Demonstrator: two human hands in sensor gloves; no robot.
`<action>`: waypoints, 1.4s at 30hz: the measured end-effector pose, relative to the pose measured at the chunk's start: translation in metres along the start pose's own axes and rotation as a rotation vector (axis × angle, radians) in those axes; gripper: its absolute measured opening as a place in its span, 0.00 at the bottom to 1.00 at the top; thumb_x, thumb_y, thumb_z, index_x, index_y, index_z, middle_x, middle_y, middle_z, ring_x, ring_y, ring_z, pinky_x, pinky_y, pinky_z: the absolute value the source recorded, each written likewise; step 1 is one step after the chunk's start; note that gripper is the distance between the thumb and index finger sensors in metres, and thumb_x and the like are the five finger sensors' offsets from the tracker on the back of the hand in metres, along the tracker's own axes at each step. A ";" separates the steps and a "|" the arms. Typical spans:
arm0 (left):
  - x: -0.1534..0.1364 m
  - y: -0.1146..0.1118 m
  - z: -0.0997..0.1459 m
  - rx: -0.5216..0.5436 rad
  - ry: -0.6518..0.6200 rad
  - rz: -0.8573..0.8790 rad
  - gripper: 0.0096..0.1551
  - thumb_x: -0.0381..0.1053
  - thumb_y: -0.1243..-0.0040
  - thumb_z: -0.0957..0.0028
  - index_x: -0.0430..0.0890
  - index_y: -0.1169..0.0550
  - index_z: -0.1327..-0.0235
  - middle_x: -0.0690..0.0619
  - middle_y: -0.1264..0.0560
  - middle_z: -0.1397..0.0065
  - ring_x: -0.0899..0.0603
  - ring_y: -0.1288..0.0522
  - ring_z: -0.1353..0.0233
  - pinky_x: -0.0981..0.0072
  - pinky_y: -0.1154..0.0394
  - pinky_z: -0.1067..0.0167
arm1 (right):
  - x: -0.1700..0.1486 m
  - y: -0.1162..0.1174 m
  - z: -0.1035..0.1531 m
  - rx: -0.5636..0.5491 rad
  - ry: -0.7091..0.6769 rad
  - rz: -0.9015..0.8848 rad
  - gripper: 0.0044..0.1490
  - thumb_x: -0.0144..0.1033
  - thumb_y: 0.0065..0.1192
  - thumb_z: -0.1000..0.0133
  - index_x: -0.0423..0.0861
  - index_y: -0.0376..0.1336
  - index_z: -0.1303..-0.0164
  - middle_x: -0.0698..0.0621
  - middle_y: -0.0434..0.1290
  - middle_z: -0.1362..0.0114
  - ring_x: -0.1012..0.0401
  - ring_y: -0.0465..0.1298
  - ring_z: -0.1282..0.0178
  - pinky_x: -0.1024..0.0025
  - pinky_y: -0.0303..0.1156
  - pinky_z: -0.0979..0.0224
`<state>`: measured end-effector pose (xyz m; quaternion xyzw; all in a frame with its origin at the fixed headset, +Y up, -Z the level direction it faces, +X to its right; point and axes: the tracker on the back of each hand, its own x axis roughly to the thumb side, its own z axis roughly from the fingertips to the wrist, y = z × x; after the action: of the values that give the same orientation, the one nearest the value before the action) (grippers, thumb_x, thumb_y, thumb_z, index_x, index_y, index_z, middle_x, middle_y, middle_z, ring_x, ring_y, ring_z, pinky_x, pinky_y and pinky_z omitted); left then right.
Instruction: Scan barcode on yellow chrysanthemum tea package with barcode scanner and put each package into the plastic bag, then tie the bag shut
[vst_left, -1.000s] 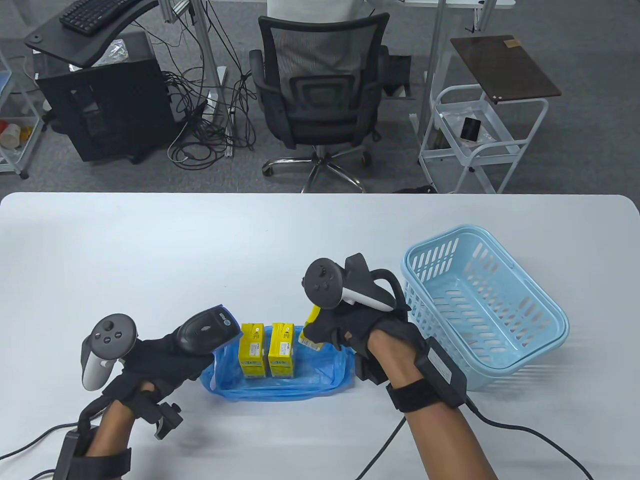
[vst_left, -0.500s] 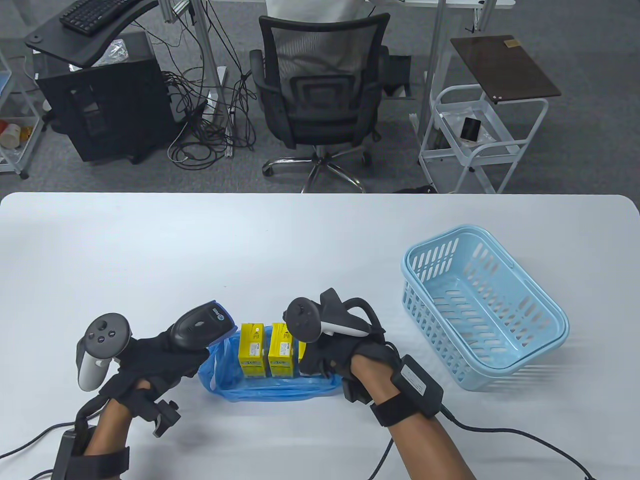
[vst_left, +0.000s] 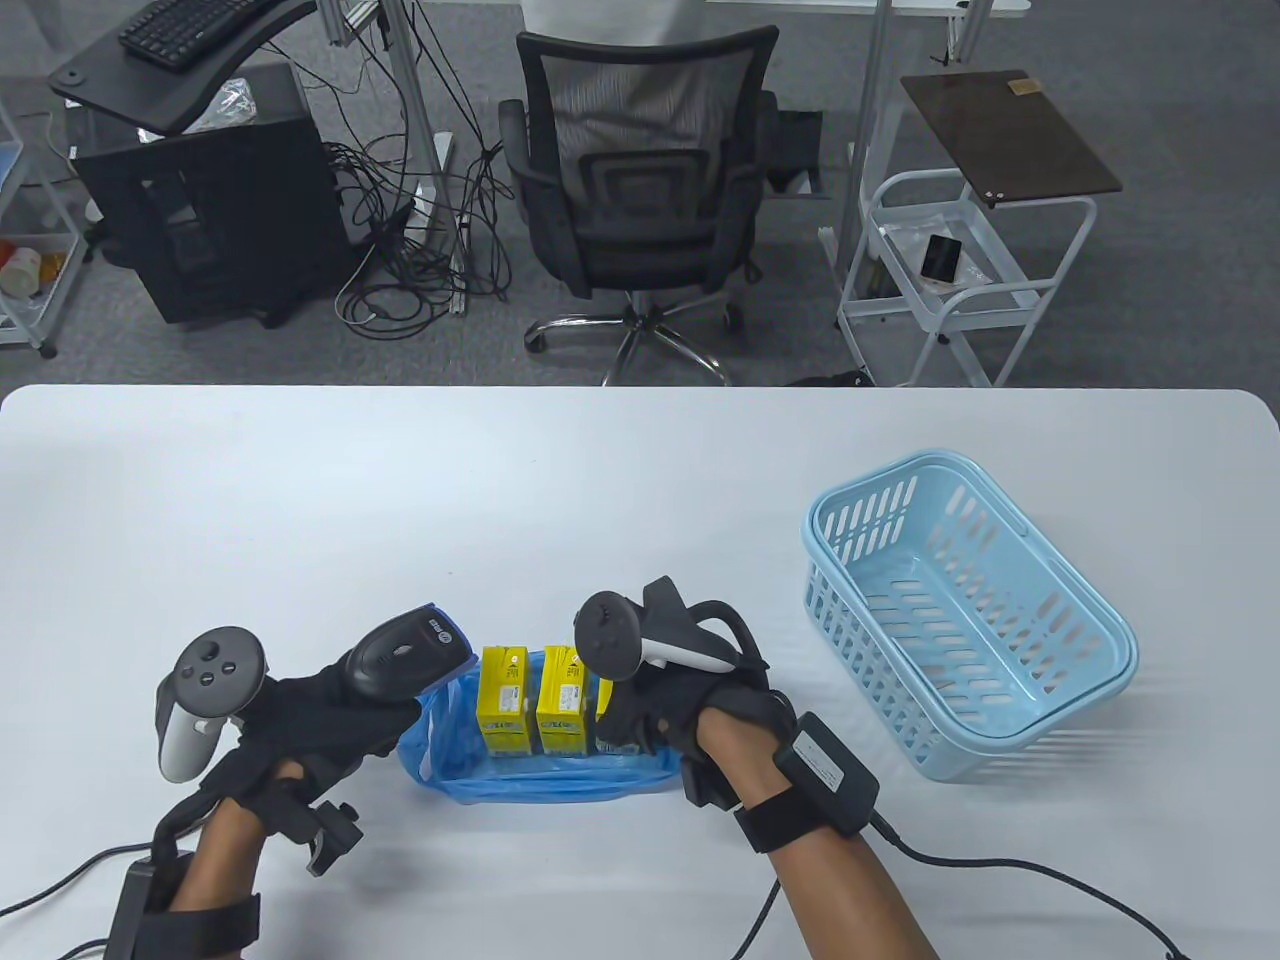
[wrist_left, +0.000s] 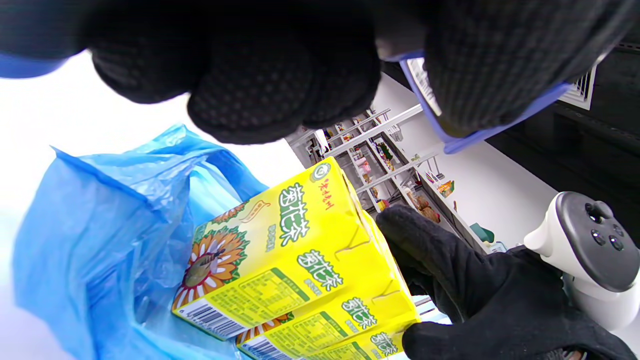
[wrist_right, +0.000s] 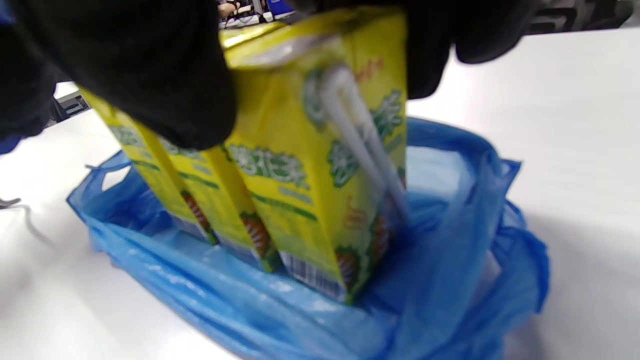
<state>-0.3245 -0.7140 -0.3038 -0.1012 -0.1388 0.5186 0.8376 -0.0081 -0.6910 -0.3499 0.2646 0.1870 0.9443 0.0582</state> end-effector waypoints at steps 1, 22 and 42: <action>0.000 0.000 0.000 0.000 0.000 0.000 0.42 0.62 0.30 0.56 0.51 0.33 0.31 0.60 0.16 0.50 0.45 0.13 0.58 0.50 0.17 0.54 | 0.000 0.000 0.000 0.003 -0.003 -0.013 0.65 0.51 0.76 0.59 0.45 0.38 0.27 0.45 0.56 0.20 0.40 0.67 0.25 0.40 0.63 0.23; -0.001 -0.001 0.000 0.003 0.009 -0.001 0.42 0.63 0.30 0.56 0.51 0.33 0.31 0.60 0.16 0.50 0.45 0.13 0.58 0.50 0.17 0.54 | -0.088 0.047 0.045 -0.272 0.256 0.036 0.57 0.71 0.44 0.59 0.56 0.33 0.25 0.44 0.31 0.17 0.36 0.33 0.19 0.33 0.38 0.20; -0.005 0.027 0.021 0.454 0.272 -0.153 0.55 0.64 0.46 0.50 0.50 0.66 0.30 0.54 0.38 0.28 0.40 0.28 0.36 0.42 0.31 0.35 | -0.103 0.052 0.051 -0.274 0.300 0.007 0.59 0.74 0.42 0.62 0.55 0.34 0.25 0.44 0.33 0.17 0.37 0.35 0.18 0.33 0.40 0.20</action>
<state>-0.3561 -0.7063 -0.2928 0.0314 0.0875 0.4532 0.8865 0.1058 -0.7445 -0.3385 0.1114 0.0625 0.9899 0.0619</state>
